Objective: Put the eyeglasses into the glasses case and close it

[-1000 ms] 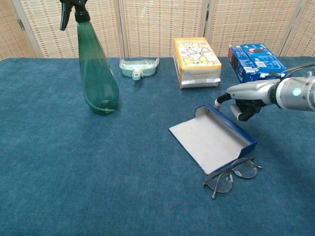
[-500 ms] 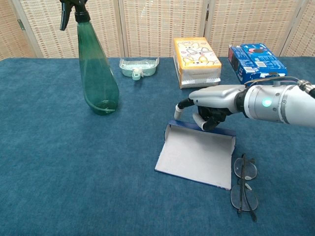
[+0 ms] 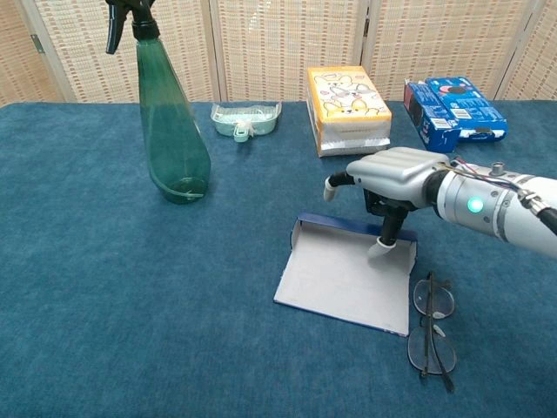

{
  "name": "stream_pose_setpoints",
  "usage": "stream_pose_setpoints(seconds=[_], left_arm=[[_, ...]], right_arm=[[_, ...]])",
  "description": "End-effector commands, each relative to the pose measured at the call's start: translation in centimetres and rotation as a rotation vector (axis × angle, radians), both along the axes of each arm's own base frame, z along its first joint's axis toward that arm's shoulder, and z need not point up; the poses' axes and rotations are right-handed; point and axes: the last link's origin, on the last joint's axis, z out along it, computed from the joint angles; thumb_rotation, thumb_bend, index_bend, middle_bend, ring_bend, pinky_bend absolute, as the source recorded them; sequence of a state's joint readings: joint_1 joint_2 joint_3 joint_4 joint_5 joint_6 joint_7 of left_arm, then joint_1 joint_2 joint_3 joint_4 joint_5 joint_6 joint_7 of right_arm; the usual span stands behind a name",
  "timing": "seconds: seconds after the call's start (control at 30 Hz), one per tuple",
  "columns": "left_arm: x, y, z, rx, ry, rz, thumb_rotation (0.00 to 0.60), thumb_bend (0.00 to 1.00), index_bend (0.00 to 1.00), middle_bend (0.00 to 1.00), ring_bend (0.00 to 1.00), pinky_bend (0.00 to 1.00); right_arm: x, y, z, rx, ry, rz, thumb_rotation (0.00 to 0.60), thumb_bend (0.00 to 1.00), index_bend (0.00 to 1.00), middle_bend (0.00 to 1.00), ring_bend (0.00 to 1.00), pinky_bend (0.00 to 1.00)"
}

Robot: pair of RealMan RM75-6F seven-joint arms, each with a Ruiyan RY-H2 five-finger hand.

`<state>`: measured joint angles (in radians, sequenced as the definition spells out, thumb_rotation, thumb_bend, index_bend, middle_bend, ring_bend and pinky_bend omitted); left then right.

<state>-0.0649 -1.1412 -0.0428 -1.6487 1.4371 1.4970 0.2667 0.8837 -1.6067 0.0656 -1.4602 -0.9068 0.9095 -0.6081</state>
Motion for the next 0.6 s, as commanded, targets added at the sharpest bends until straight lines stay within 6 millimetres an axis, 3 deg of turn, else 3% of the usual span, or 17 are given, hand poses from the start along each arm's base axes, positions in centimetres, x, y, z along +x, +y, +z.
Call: stream_pose_setpoints(seconds=[0.03, 0.6], left_arm=[[0.0, 0.0, 0.0, -0.001, 0.000, 0.002, 0.600, 0.13, 0.14, 0.07, 0.05, 0.18], [-0.2, -0.1, 0.3, 0.003, 0.010, 0.014, 0.600, 0.13, 0.14, 0.07, 0.05, 0.18]], right_arm=[[0.0, -0.3, -0.2, -0.009, 0.013, 0.005, 0.600, 0.06, 0.19, 1.00, 1.00, 1.00], [0.5, -6.5, 0.1, -0.201, 0.113, 0.032, 0.600, 0.08, 0.19, 1.00, 1.00, 1.00]])
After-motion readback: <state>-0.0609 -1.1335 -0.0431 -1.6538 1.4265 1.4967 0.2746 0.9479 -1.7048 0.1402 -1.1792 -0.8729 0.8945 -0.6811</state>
